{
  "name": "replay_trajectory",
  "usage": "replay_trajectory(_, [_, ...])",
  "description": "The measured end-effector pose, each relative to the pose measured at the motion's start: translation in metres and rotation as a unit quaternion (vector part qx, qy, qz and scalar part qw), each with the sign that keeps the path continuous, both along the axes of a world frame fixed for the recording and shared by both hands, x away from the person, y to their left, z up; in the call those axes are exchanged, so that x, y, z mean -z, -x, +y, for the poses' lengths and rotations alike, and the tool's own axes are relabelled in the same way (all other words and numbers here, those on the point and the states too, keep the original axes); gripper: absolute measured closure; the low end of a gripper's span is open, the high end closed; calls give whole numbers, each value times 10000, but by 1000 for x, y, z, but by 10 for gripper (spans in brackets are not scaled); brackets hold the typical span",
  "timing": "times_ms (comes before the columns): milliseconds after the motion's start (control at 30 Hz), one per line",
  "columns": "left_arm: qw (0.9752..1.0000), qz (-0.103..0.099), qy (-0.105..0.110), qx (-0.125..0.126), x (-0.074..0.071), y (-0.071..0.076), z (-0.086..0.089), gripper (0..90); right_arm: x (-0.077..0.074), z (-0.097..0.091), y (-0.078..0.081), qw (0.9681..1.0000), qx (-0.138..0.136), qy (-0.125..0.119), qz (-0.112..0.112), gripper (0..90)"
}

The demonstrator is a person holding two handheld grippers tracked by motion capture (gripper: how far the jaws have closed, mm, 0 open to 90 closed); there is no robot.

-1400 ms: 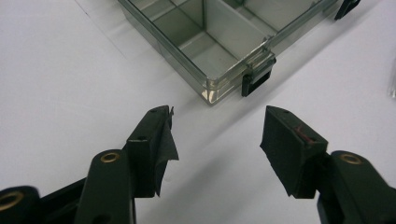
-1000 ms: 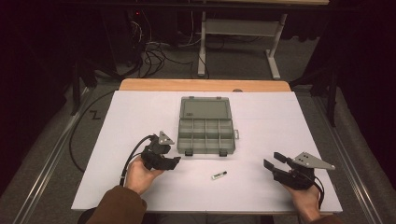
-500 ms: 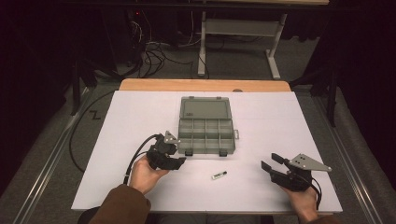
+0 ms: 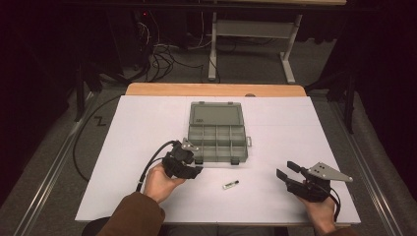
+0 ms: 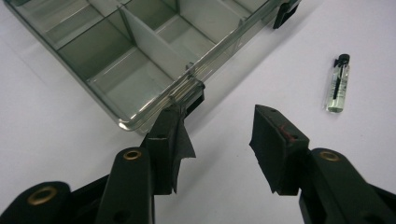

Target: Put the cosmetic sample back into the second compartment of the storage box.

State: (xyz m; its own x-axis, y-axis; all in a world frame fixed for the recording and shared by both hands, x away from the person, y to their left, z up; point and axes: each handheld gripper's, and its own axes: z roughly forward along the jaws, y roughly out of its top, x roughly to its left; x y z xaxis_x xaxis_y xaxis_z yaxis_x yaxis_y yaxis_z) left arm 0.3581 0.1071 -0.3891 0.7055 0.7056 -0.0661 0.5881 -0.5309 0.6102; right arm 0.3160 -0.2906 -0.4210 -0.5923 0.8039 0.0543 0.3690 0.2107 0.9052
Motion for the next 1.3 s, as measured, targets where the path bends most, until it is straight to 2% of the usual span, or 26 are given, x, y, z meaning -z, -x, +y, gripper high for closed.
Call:
replay_trajectory(767, [9991, 158, -251, 311, 2, -2, -27, 518, 0, 0, 1, 10000, 19, -3, -50, 467])
replay_trajectory(1300, [9980, 231, -280, 509, 3, -3, -43, 518, 1, -1, 1, 10000, 4, -72, -57, 471])
